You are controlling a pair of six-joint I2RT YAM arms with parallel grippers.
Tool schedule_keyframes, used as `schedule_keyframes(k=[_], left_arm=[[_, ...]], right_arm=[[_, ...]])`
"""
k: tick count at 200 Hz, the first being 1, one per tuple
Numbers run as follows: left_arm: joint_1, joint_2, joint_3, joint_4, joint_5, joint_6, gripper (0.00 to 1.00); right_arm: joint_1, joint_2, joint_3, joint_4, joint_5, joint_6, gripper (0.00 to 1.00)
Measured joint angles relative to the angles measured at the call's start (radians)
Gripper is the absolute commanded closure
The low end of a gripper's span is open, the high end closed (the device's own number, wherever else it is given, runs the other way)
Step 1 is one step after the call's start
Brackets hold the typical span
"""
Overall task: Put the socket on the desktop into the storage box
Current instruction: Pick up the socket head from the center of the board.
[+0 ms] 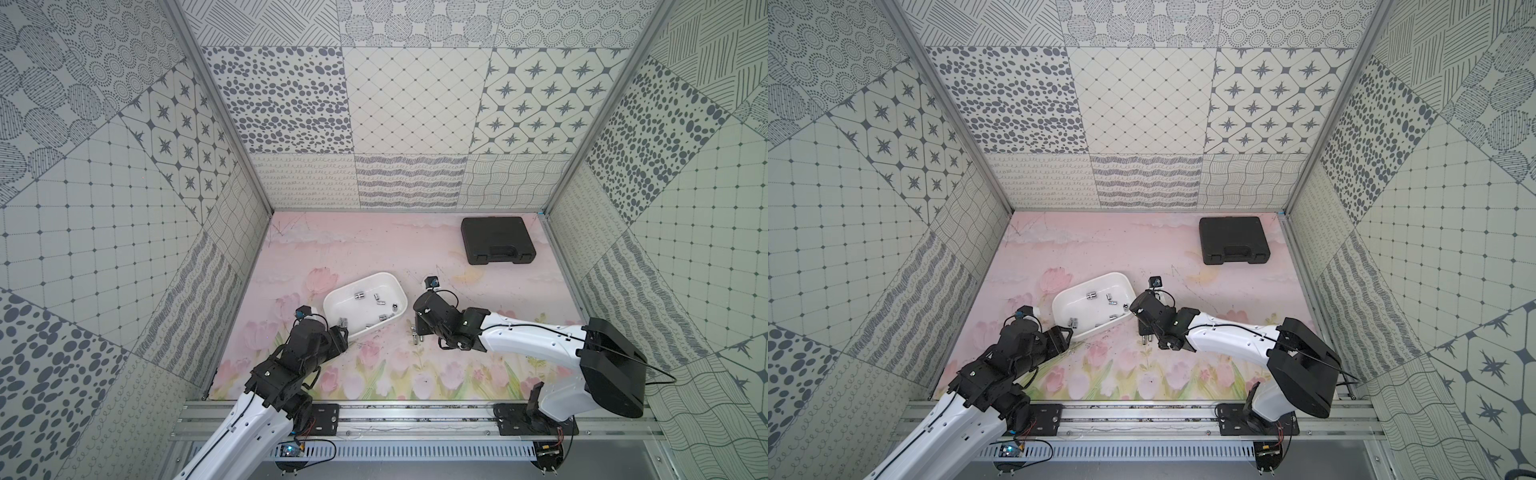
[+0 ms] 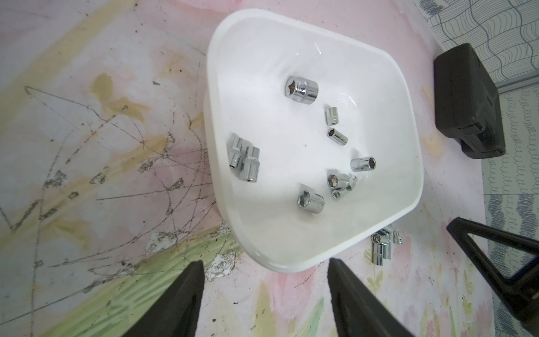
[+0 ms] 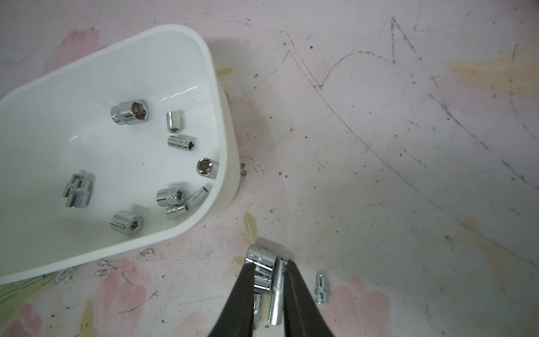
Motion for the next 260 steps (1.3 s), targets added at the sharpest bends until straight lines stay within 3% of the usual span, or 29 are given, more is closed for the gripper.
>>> schedule_keyframes(k=[49,123,260], left_arm=[[0.000,0.000,0.000,0.000,0.000,0.000,0.28],[0.000,0.000,0.000,0.000,0.000,0.000,0.28],[0.000,-0.001,0.000,0.000,0.000,0.000,0.28]], right_arm=[[-0.018,-0.021,-0.104,-0.042,0.005,0.000,0.68],[-0.018,0.020,-0.112,-0.023,-0.044,0.000,0.67],[-0.018,0.101,-0.102,0.016,-0.066,0.001,0.74]])
